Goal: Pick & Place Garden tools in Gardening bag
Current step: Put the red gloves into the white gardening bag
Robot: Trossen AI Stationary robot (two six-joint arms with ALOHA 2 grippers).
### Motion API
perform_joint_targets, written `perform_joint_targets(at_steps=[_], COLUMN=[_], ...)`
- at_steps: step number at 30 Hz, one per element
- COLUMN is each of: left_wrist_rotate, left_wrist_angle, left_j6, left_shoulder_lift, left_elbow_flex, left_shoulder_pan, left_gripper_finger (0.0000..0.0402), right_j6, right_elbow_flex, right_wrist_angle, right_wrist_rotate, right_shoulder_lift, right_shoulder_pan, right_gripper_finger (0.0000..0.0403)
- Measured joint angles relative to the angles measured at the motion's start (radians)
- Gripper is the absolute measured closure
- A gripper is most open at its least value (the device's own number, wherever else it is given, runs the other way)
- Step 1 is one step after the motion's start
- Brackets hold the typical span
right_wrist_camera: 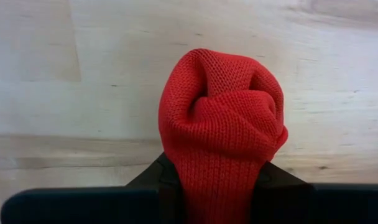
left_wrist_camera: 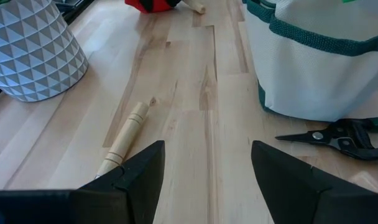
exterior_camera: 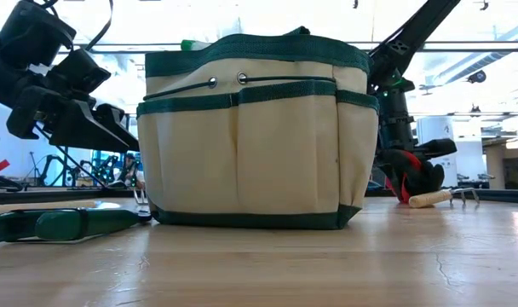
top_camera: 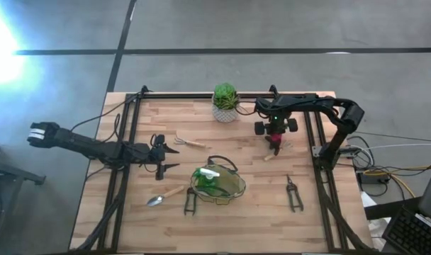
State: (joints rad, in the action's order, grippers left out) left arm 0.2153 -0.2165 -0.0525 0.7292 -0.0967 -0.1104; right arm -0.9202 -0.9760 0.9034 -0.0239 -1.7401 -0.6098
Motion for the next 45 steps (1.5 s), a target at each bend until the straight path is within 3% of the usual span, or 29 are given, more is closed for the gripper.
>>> perform_joint_targets(at_steps=[8,20,31,39,45], left_wrist_rotate=[0.0,0.0,0.0,0.0,0.0], left_wrist_angle=[0.0,0.001,0.001,0.001,0.0], left_j6=[0.0,0.0,0.0,0.0,0.0], left_shoulder_lift=[0.0,0.0,0.0,0.0,0.0], left_elbow_flex=[0.0,0.0,0.0,0.0,0.0], left_shoulder_pan=[0.0,0.0,0.0,0.0,0.0], left_gripper_finger=[0.0161,0.0161,0.0161,0.0161,0.0161], right_j6=[0.062,0.182,0.376,0.531,0.603], right_elbow_flex=[0.004,0.005,0.017,0.017,0.02], right_wrist_angle=[-0.026,-0.248,-0.583,-0.714,-0.728], right_wrist_rotate=[0.087,0.17,0.185,0.187,0.295], right_shoulder_lift=[0.05,0.365,0.613,0.676,0.677], right_shoulder_pan=[0.001,0.042,0.206,0.358,0.469], right_gripper_finger=[0.0344,0.0347,0.0348,0.0348,0.0348])
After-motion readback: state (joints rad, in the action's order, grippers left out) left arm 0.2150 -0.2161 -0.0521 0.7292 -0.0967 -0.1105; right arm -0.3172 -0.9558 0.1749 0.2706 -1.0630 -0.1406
